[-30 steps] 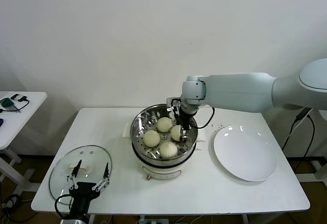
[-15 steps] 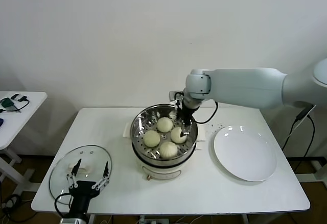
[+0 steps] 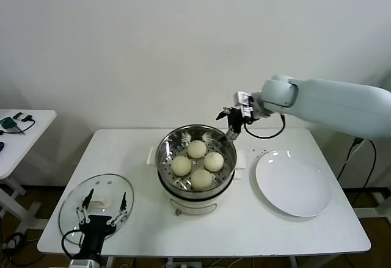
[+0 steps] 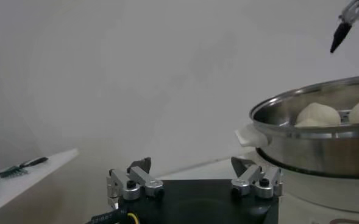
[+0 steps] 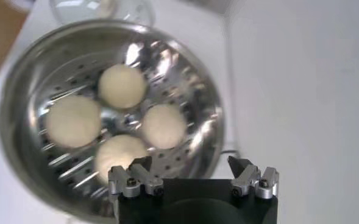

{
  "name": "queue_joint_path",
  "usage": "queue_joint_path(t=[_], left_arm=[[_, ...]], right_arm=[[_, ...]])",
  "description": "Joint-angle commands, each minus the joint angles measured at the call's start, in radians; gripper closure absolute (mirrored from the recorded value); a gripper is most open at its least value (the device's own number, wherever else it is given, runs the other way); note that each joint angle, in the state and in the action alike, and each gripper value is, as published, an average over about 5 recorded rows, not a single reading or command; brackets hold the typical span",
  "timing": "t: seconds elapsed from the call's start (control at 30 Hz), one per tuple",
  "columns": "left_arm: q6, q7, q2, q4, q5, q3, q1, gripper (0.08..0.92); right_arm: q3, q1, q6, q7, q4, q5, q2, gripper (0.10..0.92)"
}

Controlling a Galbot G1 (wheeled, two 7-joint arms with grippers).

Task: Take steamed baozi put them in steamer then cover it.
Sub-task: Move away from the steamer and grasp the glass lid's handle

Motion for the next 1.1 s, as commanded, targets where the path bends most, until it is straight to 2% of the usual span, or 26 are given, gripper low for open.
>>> queue_joint_path(t=[0.03, 0.27, 0.5, 0.77, 0.97, 1.1], left_arm=[[0.004, 0.012, -0.004, -0.007, 0.024, -0.018, 0.000, 0.177], [0.008, 0.038, -0.004, -0.009, 0.133, -0.036, -0.009, 0.177], [0.006, 0.075, -0.005, 0.005, 0.419, -0.048, -0.028, 0.177], [0.006, 0.103, 0.035, 0.018, 1.093, -0.061, -0.037, 0.177], [-0.031, 0.098, 0.069, 0.087, 1.322, -0.047, -0.051, 0.177], [-0.060, 0.065, 0.074, 0.177, 1.405, -0.054, -0.074, 0.177]], right_arm=[[0.560, -0.541, 0.290, 0.285, 0.038, -0.046, -0.309, 0.203], [1.056, -1.020, 0.339, 0.350, 0.060, -0.092, -0.313, 0.203], [1.455, -1.405, 0.343, 0.377, 0.111, -0.139, -0.239, 0.203], [1.703, -1.643, 0.321, 0.397, 0.158, -0.188, -0.131, 0.203], [1.888, -1.818, 0.195, 0.395, 0.227, -0.228, -0.055, 0.203], [1.951, -1.872, 0.200, 0.380, 0.215, -0.239, -0.009, 0.203]])
